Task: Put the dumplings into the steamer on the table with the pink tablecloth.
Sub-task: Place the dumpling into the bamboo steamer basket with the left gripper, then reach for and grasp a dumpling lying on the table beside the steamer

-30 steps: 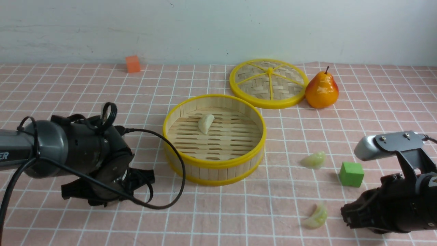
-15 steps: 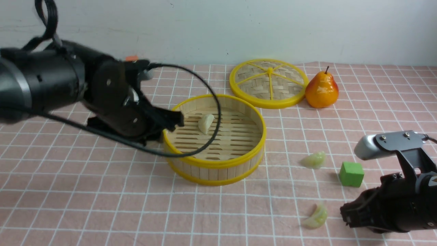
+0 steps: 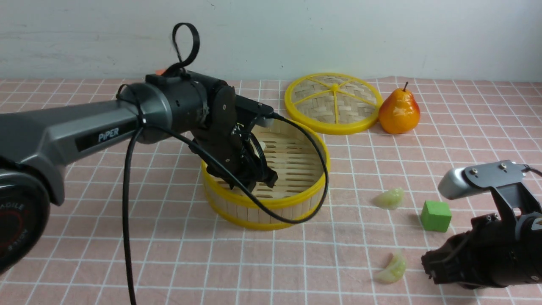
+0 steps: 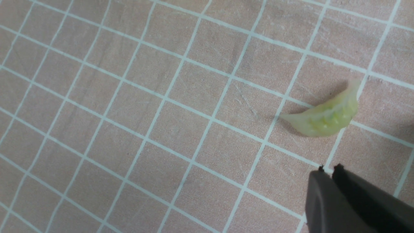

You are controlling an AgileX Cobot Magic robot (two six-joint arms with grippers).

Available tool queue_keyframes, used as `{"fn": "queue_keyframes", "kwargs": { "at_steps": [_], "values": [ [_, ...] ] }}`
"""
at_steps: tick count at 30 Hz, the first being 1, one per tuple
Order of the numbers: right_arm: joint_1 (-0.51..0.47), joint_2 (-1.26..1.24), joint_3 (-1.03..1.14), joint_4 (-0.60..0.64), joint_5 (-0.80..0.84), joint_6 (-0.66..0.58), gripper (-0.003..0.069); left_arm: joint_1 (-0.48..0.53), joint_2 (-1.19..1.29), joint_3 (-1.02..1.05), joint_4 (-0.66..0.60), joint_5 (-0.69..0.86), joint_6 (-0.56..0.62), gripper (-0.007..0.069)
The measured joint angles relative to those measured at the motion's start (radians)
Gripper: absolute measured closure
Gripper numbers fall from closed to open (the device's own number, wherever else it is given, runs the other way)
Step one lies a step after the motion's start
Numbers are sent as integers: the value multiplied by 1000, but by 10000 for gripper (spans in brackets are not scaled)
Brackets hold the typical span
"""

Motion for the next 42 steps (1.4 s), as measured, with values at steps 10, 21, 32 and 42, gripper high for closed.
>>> {"fn": "queue_keyframes", "kwargs": {
  "at_steps": [10,21,32,42],
  "values": [
    [0,0,-1,6,30,-9,604,-68,-34,-137,123,214,-102,102],
    [0,121,-226,-113,136,64,375,-87,-599,-159,203,466,-306,447],
    [0,603,-641,-415,134,432,166,-87,-1281,757,139,164,-387,592],
    [0,815,-842,-657,128,877,167,-87,-1627,1136,175,268,-416,610]
  ]
}}
